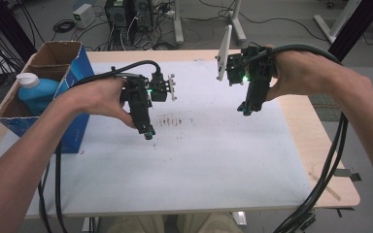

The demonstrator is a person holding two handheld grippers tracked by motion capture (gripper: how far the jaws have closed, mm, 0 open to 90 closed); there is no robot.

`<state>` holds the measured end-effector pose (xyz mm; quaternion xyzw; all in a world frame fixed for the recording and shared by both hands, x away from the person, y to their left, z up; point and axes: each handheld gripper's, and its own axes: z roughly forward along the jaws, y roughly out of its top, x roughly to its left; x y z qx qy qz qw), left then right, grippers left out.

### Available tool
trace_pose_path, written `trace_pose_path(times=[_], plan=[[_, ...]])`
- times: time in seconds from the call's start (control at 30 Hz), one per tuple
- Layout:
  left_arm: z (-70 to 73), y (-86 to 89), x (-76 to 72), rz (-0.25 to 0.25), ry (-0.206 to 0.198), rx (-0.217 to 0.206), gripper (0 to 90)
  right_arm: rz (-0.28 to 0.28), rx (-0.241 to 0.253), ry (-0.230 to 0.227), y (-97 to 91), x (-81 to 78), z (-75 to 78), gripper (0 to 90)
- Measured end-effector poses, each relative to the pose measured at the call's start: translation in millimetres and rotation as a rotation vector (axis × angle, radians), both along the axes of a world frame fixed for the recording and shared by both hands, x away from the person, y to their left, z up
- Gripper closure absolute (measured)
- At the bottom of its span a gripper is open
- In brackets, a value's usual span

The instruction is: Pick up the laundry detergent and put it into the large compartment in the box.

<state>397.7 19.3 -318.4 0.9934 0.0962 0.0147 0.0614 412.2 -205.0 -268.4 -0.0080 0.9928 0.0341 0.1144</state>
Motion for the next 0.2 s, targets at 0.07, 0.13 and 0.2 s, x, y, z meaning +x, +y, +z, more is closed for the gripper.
trace_pose_path(times=[0.07,0.13,0.2], plan=[[0.2,0.9,0.2,-0.001,0.0,0.001,16.7,0.0,0.0,0.001,-0.1,0.1,0.0,12.3],[0.7,1.7,0.4,0.0,-0.003,0.003,16.7,0.007,0.003,0.001,-0.3,1.0,0.3,12.3],[1.3,2.5,0.6,0.002,-0.004,0.001,16.7,0.002,0.003,-0.001,-0.7,1.0,0.7,12.3]])
